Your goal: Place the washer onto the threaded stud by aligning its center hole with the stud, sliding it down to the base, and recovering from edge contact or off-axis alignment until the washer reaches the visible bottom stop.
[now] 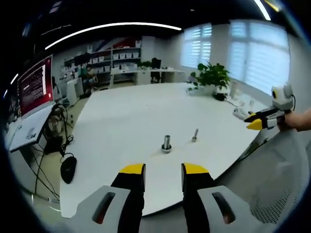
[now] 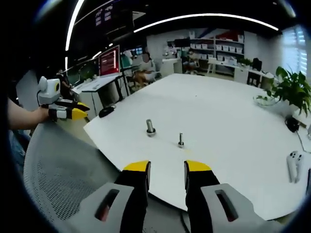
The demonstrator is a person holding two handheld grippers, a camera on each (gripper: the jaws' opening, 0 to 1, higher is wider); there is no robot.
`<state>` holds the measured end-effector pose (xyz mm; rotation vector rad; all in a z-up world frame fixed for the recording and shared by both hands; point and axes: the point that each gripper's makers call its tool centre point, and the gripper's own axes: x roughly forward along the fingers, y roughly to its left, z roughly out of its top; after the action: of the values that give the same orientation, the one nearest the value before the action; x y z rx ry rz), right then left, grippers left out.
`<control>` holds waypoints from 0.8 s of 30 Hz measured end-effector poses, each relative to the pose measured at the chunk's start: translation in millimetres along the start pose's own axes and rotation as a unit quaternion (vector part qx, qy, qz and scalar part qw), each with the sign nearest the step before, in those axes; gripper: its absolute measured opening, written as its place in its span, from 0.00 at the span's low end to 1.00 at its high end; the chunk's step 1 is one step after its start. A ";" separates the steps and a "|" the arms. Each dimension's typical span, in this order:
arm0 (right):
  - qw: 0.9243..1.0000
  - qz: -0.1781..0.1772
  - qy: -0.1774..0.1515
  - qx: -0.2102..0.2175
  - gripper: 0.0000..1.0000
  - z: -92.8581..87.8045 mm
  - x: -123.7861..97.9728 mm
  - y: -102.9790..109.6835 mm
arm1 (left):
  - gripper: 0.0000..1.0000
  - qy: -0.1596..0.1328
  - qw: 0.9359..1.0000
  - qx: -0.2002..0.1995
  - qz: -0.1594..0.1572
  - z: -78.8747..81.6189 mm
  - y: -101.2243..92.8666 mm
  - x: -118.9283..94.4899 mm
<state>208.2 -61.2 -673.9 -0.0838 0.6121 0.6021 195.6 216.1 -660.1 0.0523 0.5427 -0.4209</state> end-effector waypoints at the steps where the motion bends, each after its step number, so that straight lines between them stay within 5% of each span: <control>1: 1.000 0.000 0.000 -0.001 0.30 -0.2 -0.1 0.7 | 0.26 -0.001 1.000 -0.003 0.001 -0.7 1.1 -0.7; 24: 1.000 0.006 0.025 -0.012 0.29 -11.3 2.4 5.6 | 0.26 0.000 0.999 -0.036 0.007 -5.3 7.7 -2.9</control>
<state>200.9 -58.1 -683.9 -0.1189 0.6545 0.6211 193.8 225.0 -663.6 -0.0132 0.5568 -0.3880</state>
